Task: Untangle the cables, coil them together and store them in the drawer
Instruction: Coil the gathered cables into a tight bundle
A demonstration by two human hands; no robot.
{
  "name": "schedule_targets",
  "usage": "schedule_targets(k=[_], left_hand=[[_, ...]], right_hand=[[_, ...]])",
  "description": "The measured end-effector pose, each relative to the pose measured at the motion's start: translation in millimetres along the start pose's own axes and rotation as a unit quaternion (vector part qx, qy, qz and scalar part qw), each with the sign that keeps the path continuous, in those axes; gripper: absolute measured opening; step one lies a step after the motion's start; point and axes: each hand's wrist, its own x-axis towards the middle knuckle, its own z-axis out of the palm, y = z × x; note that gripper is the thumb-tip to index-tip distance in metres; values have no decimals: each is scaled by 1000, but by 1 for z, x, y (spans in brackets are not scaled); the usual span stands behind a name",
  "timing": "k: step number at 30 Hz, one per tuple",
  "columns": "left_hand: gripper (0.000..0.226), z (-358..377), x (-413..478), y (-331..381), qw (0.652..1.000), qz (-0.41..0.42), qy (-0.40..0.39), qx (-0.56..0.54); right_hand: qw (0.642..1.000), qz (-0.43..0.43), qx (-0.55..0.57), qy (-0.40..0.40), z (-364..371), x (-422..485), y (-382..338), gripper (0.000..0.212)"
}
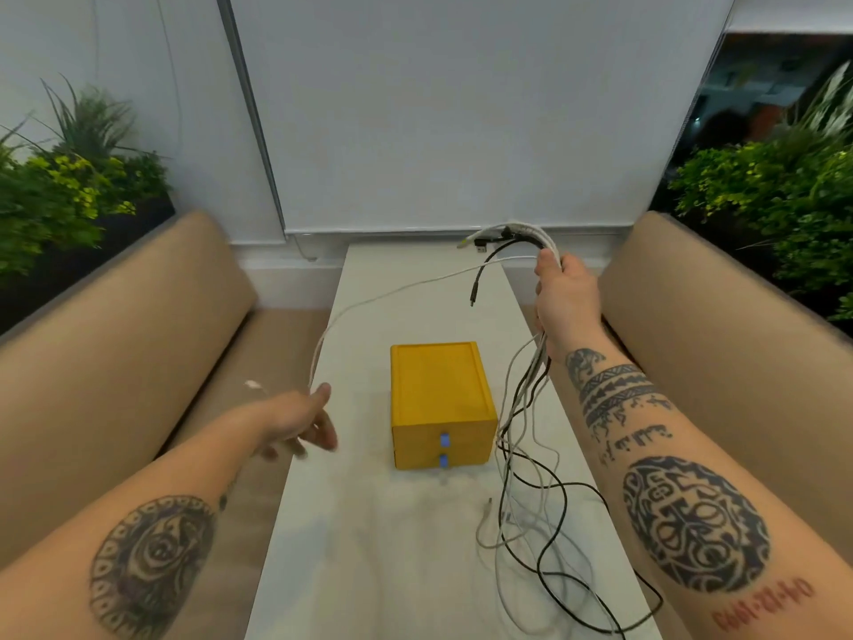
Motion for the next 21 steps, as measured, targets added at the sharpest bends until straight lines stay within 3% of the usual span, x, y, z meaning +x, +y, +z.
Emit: schedule_targets(k=[2,5,9,12,14,18,21], left_hand=[[84,1,-7,13,973,-34,-160,-166],[79,3,-14,38,953,-6,-204,-225],[80,14,-15,68,979,112,-85,-145],[76,20,-8,85,935,199,-3,-295],[71,24,-10,94,922,230,23,-312],[67,37,-17,110,909,239,32,-339],[73,42,-17,121,865,219,-29,-451]], right_hand=[[1000,-6,-22,-21,9,-7,5,33],[997,-24,-43,-53,23,-20,8,34],[991,-56,-84,-87,38,-37,10,33],[988,-72,-87,-100,46,-49,10,31],[988,-81,-86,-96,51,-56,11,30],[988,-102,-75,-83,58,-67,11,27],[980,-121,-100,-119,60,-75,16,21]])
